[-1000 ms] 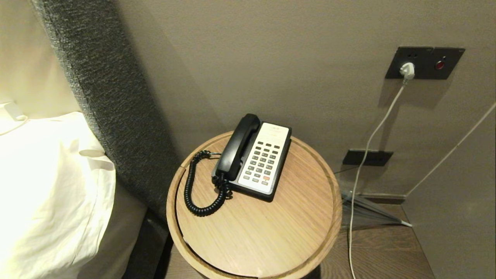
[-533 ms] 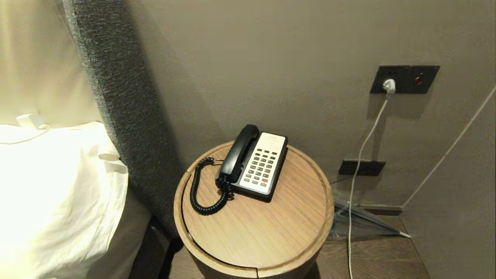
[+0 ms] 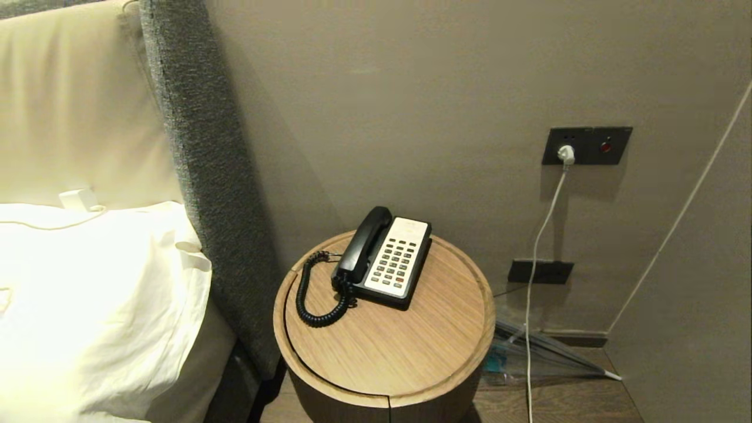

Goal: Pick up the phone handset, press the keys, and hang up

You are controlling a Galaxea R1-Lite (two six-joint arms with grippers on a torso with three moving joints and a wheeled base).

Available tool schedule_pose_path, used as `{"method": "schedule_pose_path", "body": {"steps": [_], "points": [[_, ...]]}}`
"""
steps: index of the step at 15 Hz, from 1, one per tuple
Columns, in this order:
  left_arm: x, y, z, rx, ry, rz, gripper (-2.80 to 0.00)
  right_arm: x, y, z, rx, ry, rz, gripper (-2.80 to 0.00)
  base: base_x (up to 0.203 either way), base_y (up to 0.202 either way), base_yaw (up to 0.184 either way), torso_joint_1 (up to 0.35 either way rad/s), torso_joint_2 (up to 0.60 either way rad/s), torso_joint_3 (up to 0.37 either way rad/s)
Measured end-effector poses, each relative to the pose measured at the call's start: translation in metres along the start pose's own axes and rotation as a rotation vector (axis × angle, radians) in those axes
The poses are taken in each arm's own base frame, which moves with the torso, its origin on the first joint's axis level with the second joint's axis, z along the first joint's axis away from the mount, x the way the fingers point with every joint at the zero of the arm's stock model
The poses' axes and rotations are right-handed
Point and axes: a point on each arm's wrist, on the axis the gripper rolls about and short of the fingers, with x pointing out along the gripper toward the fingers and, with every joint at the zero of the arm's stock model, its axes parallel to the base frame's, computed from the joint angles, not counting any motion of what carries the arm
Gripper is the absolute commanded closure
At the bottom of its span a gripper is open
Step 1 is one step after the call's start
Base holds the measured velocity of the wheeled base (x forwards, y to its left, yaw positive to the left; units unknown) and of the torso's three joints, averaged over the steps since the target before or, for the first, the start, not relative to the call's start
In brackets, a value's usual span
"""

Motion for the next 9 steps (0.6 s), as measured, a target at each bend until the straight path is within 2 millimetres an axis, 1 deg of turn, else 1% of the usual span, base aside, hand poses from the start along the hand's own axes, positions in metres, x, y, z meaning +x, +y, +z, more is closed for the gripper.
{"method": "schedule_pose_path", "body": {"steps": [3,9], "points": [[0.0,0.0,0.0002,-0.001,-0.002,-0.001,0.0,0.0,0.0,0.0,0.0,0.0,0.0,0.0,0.0,0.0,0.0,-0.001,0.0,0.085],[0.0,-0.0001,0.0002,-0.001,-0.002,0.0,0.0,0.0,0.0,0.0,0.0,0.001,0.0,0.0,0.0,0.0,0.0,0.001,0.0,0.005]]}}
